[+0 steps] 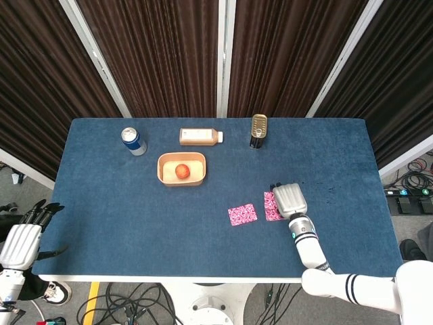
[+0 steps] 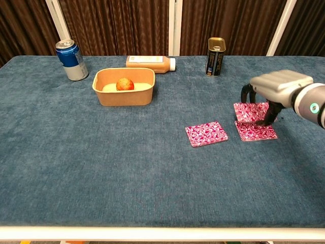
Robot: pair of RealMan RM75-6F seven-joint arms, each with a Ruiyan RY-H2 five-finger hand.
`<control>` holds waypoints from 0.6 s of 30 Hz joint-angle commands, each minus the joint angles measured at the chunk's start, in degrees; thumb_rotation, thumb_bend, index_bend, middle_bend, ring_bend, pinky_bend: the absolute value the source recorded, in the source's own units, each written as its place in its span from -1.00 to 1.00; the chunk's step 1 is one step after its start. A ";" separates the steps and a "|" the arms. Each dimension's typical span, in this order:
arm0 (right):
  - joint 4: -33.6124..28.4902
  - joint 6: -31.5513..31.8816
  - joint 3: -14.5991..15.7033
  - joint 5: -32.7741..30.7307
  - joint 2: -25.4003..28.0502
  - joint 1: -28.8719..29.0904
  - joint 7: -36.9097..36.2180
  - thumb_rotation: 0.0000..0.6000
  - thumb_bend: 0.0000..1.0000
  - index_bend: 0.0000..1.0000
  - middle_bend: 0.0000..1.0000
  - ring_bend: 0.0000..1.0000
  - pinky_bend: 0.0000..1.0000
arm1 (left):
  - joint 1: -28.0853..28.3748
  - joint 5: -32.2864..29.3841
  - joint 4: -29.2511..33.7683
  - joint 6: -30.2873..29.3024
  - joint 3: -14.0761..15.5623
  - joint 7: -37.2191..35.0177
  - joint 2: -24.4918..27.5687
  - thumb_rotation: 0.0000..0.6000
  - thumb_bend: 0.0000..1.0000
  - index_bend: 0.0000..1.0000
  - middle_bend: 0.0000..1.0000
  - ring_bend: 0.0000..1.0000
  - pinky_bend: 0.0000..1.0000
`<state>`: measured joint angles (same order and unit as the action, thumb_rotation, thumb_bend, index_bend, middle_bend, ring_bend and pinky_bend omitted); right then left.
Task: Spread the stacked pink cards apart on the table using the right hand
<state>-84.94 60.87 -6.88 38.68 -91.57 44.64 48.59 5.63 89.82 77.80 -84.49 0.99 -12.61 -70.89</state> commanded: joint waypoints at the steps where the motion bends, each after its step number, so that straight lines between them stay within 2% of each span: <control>1: 3.14 -2.07 -1.76 -1.70 -1.29 2.08 0.59 1.00 -0.54 -0.20 -0.20 0.55 0.66 | 0.00 -0.07 -0.11 0.04 -0.02 -0.03 -0.02 1.00 -0.99 -0.65 -0.70 -0.95 -0.63; 10: 13.54 -7.18 -3.72 -4.68 -7.51 7.30 2.26 1.00 -0.54 -0.20 -0.20 0.55 0.66 | -0.07 -0.25 -0.62 0.07 -0.06 -0.42 -0.12 1.00 -0.99 -0.65 -0.70 -0.95 -0.63; 18: 17.06 -8.63 -3.95 -5.21 -10.08 8.64 1.65 1.00 -0.54 -0.20 -0.25 0.55 0.66 | -0.17 -0.38 -0.81 0.00 -0.12 -0.93 0.14 1.00 -0.99 -0.65 -0.70 -0.95 -0.63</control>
<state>-68.12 52.43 -10.85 33.57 -101.44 53.14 50.33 5.47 89.43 76.99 -84.48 0.87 -13.53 -70.75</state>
